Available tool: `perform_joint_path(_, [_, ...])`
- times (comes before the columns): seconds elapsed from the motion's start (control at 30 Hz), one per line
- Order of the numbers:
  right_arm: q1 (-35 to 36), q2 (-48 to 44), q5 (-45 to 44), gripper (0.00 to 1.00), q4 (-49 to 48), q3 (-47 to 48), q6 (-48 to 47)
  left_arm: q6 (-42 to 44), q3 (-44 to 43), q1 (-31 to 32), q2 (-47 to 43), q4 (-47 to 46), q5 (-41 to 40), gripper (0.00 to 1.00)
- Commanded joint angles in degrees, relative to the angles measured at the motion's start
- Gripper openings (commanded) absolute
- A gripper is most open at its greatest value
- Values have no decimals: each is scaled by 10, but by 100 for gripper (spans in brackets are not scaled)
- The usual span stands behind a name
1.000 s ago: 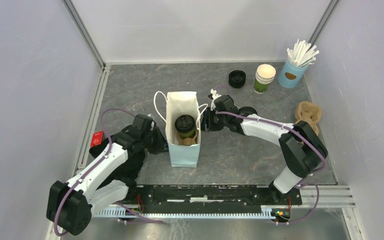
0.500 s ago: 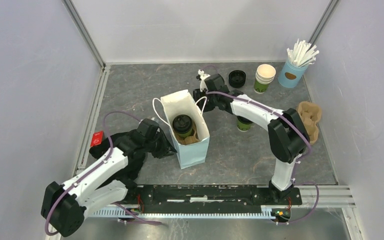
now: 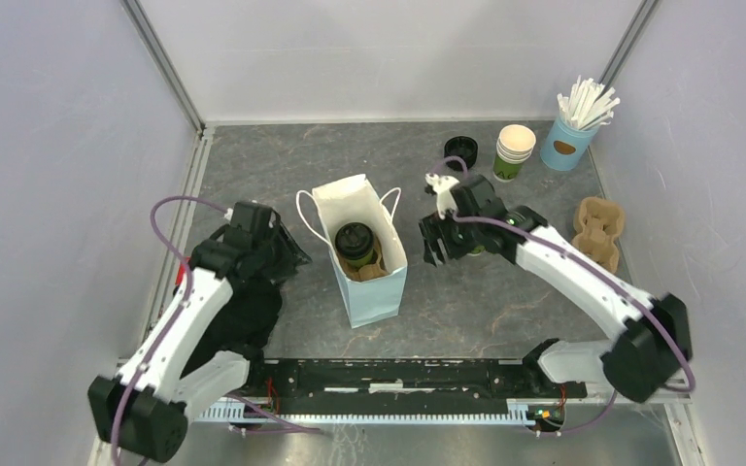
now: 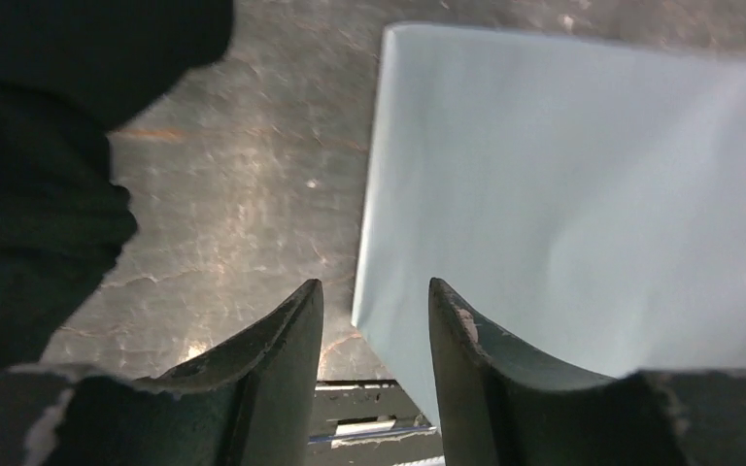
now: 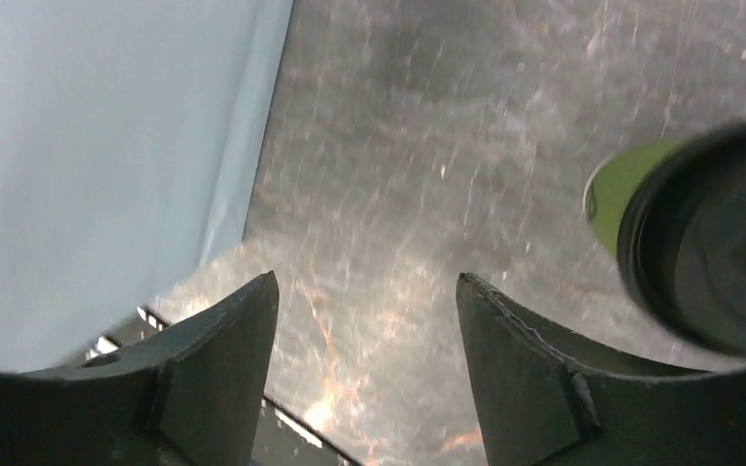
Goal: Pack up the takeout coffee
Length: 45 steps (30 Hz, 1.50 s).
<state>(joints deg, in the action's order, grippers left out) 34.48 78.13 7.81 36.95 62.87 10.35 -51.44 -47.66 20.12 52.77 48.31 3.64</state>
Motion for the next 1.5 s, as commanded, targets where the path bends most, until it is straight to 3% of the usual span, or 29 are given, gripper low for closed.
perform_joint_path(0.0, [2,-94,27,76,50,-82,-33,112,-32,-83,97,16,75,49])
perform_joint_path(0.1, [2,-155,92,79,22,-159,-36,103,-13,-85,129,-14,131,46])
perform_joint_path(0.2, [9,-199,171,80,-44,-220,-14,38,54,-66,98,-76,172,43])
perform_joint_path(0.37, [16,-224,181,87,-117,-248,33,-85,136,67,56,-138,152,47])
perform_joint_path(0.47, [16,-225,141,90,-115,-226,39,-145,175,118,45,-178,136,49])
perform_joint_path(0.63, [16,-224,48,91,-54,-177,-3,-223,222,150,52,-285,122,49])
perform_joint_path(0.97, [15,-274,-107,98,56,-163,-49,-337,182,255,172,-477,0,47])
perform_joint_path(1.07, [14,-278,-131,98,69,-148,-46,-338,134,285,203,-462,-33,46])
perform_joint_path(1.23, [3,-265,-162,98,71,-120,-47,-286,64,313,199,-315,-76,49])
perform_joint_path(1.47, [-46,-224,-188,98,70,-49,-50,-240,73,310,36,-159,-121,62])
